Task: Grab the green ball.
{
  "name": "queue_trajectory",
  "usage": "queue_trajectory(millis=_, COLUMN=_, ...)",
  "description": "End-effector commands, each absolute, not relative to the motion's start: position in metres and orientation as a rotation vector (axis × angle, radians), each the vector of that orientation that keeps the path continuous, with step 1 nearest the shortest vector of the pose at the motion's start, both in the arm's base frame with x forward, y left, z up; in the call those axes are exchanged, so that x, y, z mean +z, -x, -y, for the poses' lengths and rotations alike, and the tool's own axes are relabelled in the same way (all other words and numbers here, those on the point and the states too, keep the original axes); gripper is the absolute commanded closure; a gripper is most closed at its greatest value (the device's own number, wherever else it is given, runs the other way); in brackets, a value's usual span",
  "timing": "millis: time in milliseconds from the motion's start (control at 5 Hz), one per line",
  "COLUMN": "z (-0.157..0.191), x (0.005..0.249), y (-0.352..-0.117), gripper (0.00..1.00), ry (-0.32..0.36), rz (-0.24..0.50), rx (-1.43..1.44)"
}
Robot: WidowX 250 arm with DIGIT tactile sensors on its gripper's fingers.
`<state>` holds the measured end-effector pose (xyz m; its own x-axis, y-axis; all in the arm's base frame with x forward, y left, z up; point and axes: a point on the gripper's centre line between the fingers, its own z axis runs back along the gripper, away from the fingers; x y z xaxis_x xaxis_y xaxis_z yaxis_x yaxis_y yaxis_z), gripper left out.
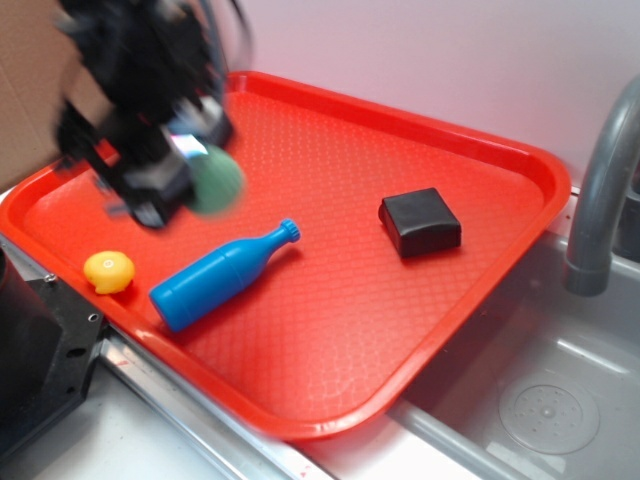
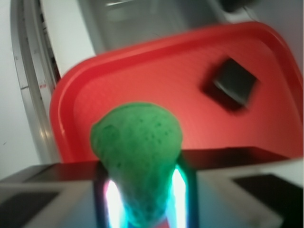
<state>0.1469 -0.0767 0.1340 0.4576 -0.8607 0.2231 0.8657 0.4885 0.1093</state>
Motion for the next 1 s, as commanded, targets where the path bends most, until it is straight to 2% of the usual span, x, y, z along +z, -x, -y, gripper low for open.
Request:
queue_trajectory(millis=0, z=-0.007, x=0.189, y=-0.101, gripper=1.00, ry=0.084, rz=0.175, rx=-0.555)
queue_trajectory(millis=200, z=-0.027, x=0.208, y=-0.106, gripper=1.00, ry=0.109, rz=0.105, rx=-0.299)
queue_trajectory(millis=400, z=-0.012, x=0.219, y=-0.110, gripper=1.00, ry=0.089, rz=0.109, rx=-0.049)
queue_trajectory(millis=800, z=0.004, x=0.218, y=-0.118, gripper=1.00, ry=0.092, rz=0.077, rx=0.002)
